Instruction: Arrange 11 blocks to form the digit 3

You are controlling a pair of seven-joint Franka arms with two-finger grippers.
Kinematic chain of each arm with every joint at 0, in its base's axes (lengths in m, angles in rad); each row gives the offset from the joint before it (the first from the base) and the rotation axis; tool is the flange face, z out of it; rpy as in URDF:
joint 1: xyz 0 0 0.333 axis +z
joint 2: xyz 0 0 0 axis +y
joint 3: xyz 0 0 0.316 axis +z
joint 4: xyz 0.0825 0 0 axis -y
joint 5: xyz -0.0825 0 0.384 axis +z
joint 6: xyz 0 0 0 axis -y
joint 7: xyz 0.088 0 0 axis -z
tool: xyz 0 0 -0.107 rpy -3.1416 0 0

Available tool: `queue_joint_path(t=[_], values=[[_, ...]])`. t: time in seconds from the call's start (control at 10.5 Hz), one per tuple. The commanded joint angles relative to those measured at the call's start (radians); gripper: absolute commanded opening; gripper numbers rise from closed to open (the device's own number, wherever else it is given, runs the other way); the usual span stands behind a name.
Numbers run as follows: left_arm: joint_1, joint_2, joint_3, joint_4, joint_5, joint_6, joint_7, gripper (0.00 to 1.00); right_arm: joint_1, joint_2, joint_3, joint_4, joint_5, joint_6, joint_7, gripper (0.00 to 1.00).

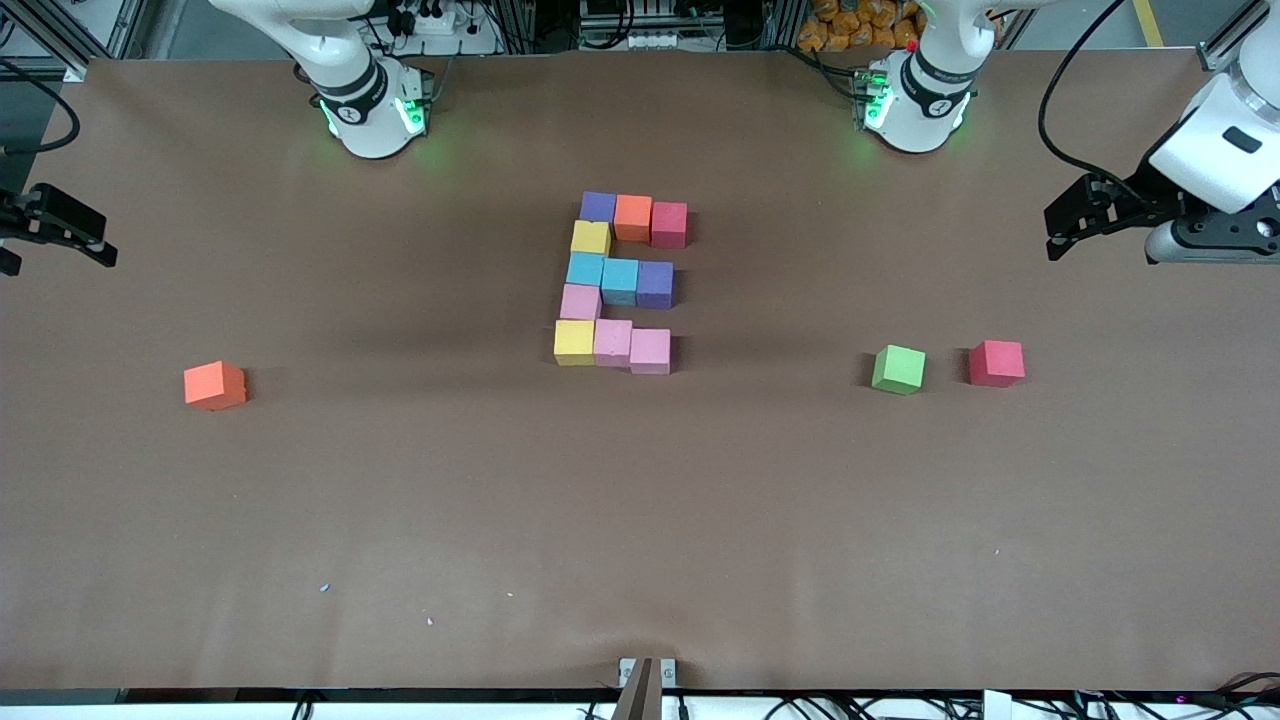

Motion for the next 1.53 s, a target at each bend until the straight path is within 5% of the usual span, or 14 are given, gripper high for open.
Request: queue_joint_path(t=[0.0, 1.43], values=[[0.003, 0.0, 0.002, 0.012, -0.03, -0.021, 0.027, 1.0, -0.006, -0.008, 0.003, -0.009, 0.001, 0.008, 0.003, 1.0], [-0.005, 0.012, -0.006, 0.013, -0.03, -0.016, 0.025, 1.0, -0.009, -0.007, 0.003, -0.009, 0.001, -0.009, 0.003, 1.0]])
